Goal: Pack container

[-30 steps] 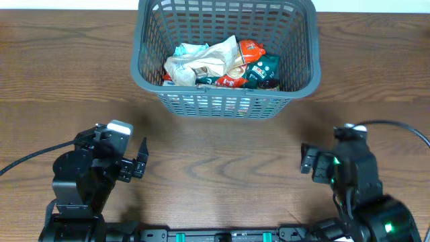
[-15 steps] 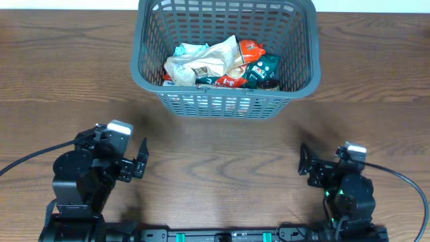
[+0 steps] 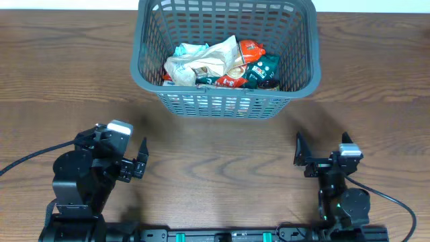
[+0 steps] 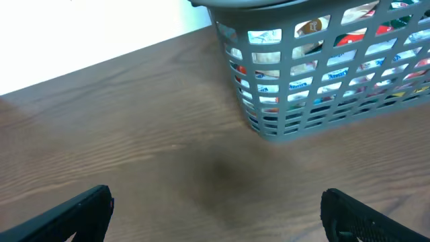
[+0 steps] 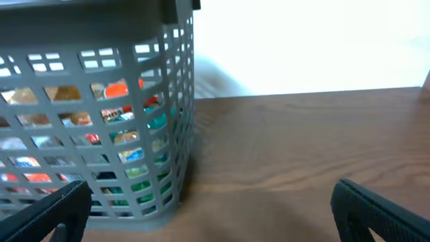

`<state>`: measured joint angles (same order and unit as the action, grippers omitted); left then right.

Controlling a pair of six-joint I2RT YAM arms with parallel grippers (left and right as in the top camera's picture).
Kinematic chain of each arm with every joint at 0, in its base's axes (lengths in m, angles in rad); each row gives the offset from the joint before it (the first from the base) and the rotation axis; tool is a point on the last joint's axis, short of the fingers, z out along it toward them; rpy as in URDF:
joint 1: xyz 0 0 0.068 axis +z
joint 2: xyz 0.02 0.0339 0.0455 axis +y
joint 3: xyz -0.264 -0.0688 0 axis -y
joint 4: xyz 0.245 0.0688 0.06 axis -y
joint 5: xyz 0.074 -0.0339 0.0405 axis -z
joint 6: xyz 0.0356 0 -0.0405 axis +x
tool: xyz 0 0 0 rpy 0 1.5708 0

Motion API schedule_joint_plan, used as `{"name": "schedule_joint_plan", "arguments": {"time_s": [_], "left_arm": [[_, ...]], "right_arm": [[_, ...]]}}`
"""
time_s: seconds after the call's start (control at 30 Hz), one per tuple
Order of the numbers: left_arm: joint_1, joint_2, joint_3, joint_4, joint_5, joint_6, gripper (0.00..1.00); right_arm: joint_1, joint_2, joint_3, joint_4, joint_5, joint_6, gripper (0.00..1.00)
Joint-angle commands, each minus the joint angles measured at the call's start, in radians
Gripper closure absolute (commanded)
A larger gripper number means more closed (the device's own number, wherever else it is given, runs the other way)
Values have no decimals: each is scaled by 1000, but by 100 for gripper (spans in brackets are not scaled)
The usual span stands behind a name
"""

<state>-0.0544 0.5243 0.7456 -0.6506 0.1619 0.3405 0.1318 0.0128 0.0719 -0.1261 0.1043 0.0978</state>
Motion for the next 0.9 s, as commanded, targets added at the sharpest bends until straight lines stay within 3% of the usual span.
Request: {"name": "schedule_joint_plan", "arguments": {"time_s": [0.0, 0.3, 0.87], "left_arm": [[-4, -2, -4, 0, 13, 5, 2], [-4, -2, -4, 0, 13, 5, 1], [-4, -2, -4, 0, 13, 5, 1]], "right_arm": [[-13, -8, -33, 5, -5, -50, 1], [-14, -8, -40, -1, -64, -269, 1], [-27, -8, -40, -1, -64, -279, 1]]}}
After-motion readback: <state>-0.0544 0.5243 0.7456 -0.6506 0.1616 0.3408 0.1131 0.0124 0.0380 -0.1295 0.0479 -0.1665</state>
